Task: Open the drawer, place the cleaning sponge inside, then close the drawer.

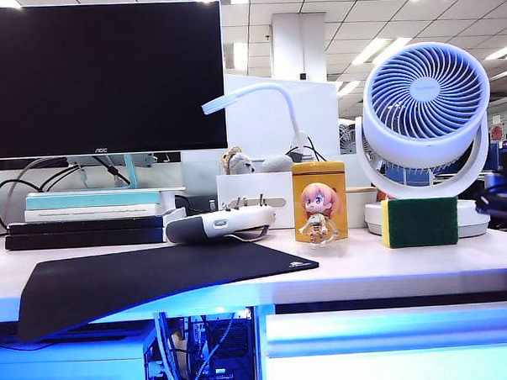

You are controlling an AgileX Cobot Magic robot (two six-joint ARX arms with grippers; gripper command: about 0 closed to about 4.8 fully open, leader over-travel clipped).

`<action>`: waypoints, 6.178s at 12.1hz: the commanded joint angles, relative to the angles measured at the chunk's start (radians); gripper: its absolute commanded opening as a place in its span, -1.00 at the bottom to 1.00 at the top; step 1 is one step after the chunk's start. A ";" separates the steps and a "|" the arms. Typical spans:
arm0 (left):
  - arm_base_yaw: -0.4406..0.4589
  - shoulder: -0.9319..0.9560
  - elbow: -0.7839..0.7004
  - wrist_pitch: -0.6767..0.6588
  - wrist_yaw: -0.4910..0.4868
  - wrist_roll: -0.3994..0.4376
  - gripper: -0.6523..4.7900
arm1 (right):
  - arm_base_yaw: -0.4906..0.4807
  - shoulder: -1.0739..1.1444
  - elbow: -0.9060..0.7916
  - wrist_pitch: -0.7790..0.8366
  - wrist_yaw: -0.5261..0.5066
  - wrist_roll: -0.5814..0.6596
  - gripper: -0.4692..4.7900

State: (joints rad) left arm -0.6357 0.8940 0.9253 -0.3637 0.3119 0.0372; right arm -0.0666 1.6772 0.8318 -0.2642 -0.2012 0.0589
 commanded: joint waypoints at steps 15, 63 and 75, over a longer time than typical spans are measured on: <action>0.000 -0.001 0.005 0.005 0.003 0.008 -0.78 | 0.004 0.040 -0.111 -0.119 0.018 0.019 -0.86; 0.000 -0.002 0.005 0.003 0.006 0.008 -0.78 | 0.115 -0.175 0.201 0.089 -0.022 -0.540 1.00; 0.000 -0.002 0.005 -0.048 0.006 0.008 -0.78 | 0.116 0.185 0.443 0.187 -0.143 -0.640 1.00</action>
State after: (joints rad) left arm -0.6357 0.8944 0.9253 -0.4114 0.3119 0.0372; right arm 0.0483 1.8465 1.2598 -0.0860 -0.3286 -0.5777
